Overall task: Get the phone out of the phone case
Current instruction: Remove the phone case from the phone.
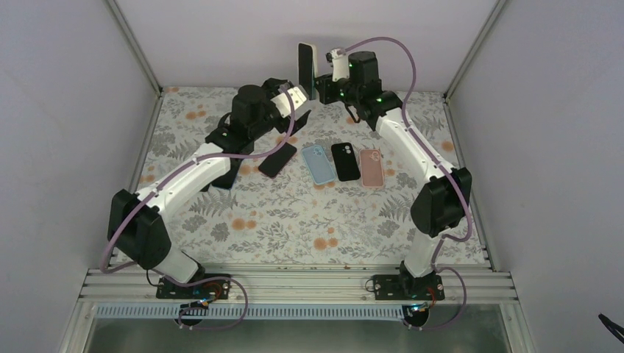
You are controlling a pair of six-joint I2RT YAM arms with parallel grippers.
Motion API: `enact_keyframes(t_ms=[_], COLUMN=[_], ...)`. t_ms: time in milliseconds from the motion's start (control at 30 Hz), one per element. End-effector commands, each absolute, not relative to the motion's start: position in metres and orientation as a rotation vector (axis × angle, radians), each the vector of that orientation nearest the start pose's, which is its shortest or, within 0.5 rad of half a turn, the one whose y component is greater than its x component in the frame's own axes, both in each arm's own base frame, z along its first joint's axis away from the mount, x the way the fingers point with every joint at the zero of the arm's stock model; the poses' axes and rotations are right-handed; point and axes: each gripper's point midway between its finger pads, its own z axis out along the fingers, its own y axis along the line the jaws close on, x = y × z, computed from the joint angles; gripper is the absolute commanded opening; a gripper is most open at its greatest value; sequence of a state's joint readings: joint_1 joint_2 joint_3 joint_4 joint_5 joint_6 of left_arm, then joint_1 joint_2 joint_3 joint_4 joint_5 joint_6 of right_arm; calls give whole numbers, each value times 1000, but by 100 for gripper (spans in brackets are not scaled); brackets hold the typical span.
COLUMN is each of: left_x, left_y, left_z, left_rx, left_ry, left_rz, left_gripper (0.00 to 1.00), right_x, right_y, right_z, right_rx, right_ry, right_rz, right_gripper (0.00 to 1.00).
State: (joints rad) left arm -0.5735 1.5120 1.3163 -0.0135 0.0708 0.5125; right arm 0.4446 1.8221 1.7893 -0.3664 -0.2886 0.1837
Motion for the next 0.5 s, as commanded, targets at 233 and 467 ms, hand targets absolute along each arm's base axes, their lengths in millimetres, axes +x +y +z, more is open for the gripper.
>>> enact_keyframes(t_ms=[233, 467], left_x=[432, 444], left_y=[-293, -295], left_z=[350, 337], left_rx=[864, 856], left_ry=[1435, 1460], left_rz=[-130, -116], left_gripper=[100, 100], right_x=[479, 476], right_y=[290, 293], right_z=[378, 384], right_rx=[-424, -434], right_ry=[1818, 1806], right_rz=[753, 766], right_gripper=[3, 3])
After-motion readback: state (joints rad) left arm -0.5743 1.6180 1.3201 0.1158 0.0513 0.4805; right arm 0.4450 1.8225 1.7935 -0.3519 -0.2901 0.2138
